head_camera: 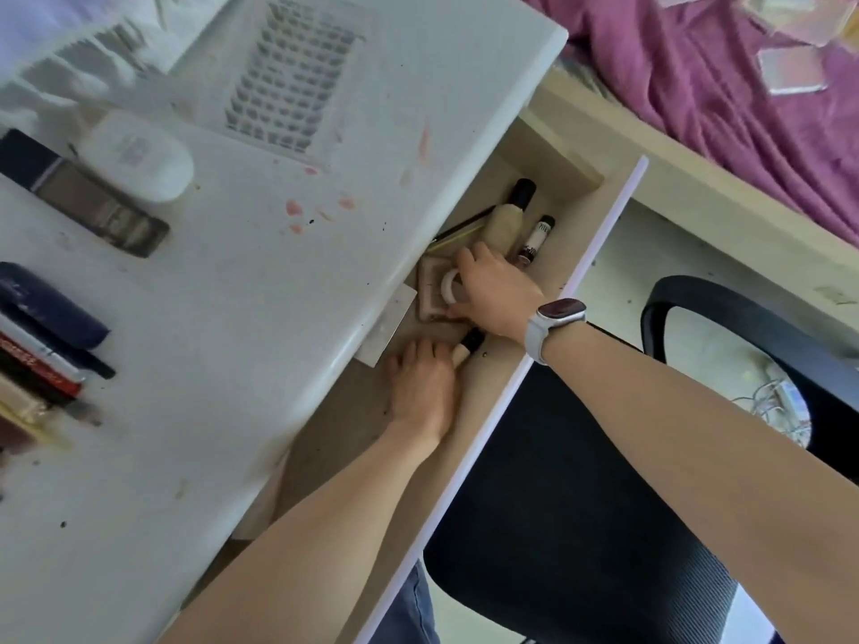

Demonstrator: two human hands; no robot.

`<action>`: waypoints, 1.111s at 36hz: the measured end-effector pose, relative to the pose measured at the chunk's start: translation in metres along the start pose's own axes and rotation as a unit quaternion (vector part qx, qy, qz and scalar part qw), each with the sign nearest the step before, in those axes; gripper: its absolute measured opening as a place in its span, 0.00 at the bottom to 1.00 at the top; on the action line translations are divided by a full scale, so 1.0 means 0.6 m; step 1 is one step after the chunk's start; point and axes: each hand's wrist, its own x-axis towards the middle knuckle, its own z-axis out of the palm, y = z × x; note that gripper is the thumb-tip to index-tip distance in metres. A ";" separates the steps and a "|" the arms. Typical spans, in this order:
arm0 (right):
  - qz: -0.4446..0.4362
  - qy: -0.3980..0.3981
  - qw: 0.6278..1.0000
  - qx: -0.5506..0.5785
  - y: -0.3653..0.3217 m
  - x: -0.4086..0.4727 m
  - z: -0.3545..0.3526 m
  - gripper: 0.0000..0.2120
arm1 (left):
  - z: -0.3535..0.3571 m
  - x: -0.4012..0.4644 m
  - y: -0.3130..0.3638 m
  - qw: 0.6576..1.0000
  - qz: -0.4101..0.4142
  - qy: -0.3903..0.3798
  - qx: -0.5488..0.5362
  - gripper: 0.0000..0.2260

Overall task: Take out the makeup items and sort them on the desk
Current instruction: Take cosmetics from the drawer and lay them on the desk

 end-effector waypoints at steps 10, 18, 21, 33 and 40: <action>0.007 -0.046 0.999 -0.014 -0.010 -0.001 0.018 0.36 | 0.008 -0.035 -0.042 0.995 0.041 -0.013 -0.087 0.10; 0.029 -0.053 0.998 0.023 -0.008 -0.004 -0.004 0.40 | 0.004 -0.061 -0.032 0.985 -0.038 -0.061 -0.157 0.08; 0.039 -0.075 0.996 0.031 -0.004 -0.005 -0.002 0.36 | 0.004 -0.058 -0.029 0.971 -0.080 -0.081 -0.211 0.07; 0.048 -0.047 0.994 0.087 -0.013 -0.043 -0.021 0.19 | -0.022 -0.068 -0.043 0.929 -0.097 -0.109 -0.341 0.09; 0.114 0.063 0.940 0.316 -0.042 -0.126 -0.050 0.28 | -0.058 -0.117 -0.066 0.888 -0.125 -0.086 -0.434 0.03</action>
